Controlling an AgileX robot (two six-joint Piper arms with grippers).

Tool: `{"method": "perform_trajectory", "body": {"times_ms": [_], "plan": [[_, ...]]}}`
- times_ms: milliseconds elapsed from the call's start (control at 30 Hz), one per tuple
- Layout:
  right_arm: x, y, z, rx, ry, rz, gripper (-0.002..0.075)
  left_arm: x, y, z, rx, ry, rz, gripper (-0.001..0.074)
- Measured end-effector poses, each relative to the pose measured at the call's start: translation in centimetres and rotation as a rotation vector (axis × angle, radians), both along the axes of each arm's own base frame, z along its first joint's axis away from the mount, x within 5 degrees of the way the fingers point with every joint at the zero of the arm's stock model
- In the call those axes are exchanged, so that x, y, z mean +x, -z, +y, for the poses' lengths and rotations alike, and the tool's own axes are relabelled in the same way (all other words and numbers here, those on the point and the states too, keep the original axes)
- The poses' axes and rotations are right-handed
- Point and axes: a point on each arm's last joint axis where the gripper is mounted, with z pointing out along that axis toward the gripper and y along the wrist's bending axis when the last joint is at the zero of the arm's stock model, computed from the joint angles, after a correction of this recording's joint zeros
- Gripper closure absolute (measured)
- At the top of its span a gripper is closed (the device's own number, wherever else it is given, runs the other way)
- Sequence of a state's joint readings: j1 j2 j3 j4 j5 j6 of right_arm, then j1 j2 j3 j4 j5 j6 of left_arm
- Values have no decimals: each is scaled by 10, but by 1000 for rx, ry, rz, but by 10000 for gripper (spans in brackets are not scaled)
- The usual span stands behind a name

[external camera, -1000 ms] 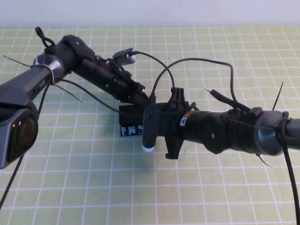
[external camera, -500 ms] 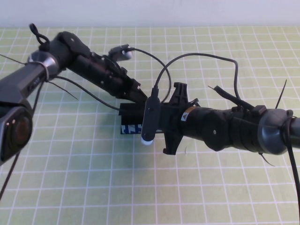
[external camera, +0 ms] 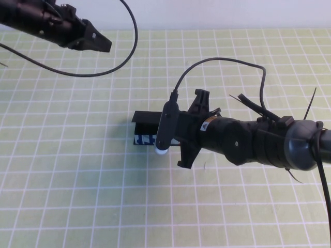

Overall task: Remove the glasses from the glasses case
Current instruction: Pick up the glasses from the glasses case

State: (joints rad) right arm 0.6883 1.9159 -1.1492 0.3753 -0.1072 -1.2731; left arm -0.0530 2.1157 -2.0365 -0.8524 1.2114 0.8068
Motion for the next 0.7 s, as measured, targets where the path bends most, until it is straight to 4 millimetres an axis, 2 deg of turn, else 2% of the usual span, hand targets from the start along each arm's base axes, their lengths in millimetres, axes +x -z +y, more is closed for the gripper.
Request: {"method": "perform_trajectory", "body": {"times_ms": [133, 200, 367, 433, 500, 700], "plan": [[0, -1, 0, 16, 17, 5, 717, -38, -10, -1, -41, 17, -29, 739], [1, -1, 0, 27, 27, 12, 717, -58, -18, 0, -54, -13, -110, 739], [1, -1, -1, 41, 42, 19, 717, -107, -2, 2, -112, -57, -308, 739], [1, -1, -1, 46, 47, 23, 717, -125, 8, 2, -129, -32, -380, 739], [1, -1, -1, 53, 55, 27, 717, -137, 25, 1, -150, -16, -377, 739], [1, -1, -1, 59, 62, 32, 717, -143, 83, -1, -152, 18, -259, 739]]}}
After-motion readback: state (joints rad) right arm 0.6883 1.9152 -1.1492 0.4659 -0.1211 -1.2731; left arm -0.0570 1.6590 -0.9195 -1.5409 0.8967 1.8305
